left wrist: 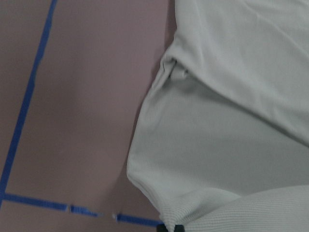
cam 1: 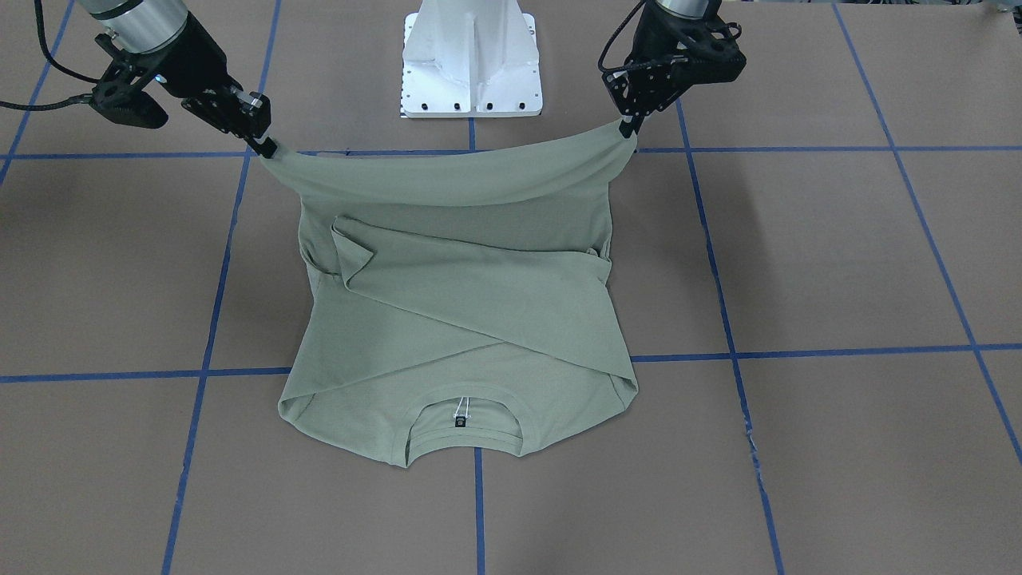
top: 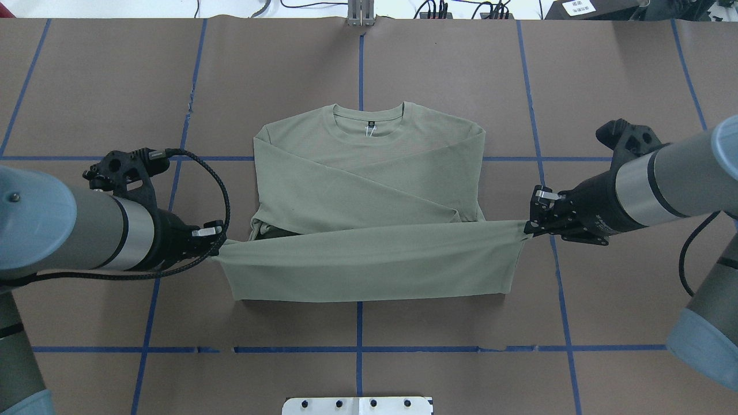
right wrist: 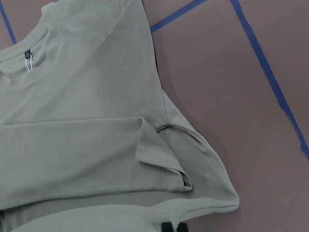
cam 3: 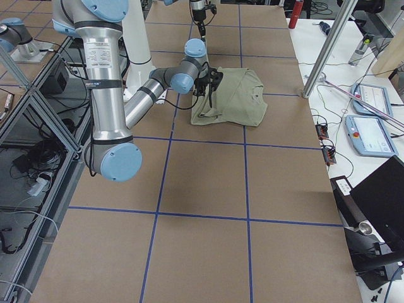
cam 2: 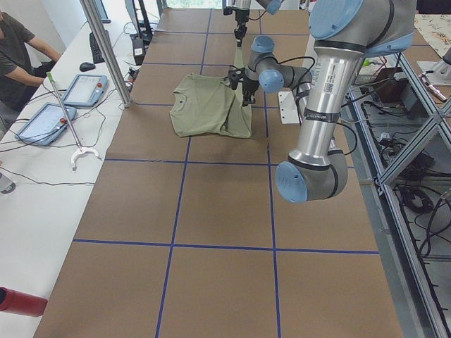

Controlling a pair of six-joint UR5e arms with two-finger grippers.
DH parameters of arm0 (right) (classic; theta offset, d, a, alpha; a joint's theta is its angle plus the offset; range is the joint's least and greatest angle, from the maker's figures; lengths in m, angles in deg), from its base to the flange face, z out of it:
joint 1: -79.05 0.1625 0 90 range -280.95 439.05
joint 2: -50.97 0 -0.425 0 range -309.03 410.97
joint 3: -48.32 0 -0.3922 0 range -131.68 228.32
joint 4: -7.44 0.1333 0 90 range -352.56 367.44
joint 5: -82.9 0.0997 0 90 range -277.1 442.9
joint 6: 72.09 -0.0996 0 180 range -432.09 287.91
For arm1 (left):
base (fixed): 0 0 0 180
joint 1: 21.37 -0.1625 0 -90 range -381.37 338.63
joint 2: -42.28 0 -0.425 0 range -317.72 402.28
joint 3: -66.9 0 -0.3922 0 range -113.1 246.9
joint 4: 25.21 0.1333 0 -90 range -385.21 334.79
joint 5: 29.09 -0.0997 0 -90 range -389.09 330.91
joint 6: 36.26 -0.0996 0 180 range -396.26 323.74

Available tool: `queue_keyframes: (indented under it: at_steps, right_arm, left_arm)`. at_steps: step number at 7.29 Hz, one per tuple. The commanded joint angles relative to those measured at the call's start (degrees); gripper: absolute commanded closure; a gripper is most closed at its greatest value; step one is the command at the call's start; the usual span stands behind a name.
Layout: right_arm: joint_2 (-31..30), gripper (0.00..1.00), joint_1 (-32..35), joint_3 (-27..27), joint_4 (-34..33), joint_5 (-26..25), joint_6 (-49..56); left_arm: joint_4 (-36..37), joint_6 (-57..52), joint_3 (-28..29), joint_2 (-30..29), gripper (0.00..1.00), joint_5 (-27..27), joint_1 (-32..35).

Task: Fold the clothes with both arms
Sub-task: 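Lift the hem with both grippers and fold it toward the collar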

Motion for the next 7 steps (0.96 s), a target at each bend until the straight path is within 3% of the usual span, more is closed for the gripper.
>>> queue_keyframes:
  at_steps: [1,3,5,7]
  right_arm:
    - [4.69,1.00,3.81,-4.50,0.10,-0.04,0.32]
    - [11.09,1.00,7.40,-10.46,-0.07,0.48,0.32]
    - [13.58,1.00,9.70,-13.91,-0.16,0.39,3.57]
    - [18.66,1.00,10.24,-20.30,-0.08,0.39,3.66]
  left_arm:
    - [-0.10,-0.35,3.29,-3.06,1.00,0.09,4.38]
    - [-0.45,-0.61,6.28,-5.08,1.00,-0.35,7.72]
    - [-0.28,-5.62,7.60,-6.40,1.00,0.08,11.07]
    - [-1.67,-5.71,13.82,-9.82,1.00,-0.44,11.17]
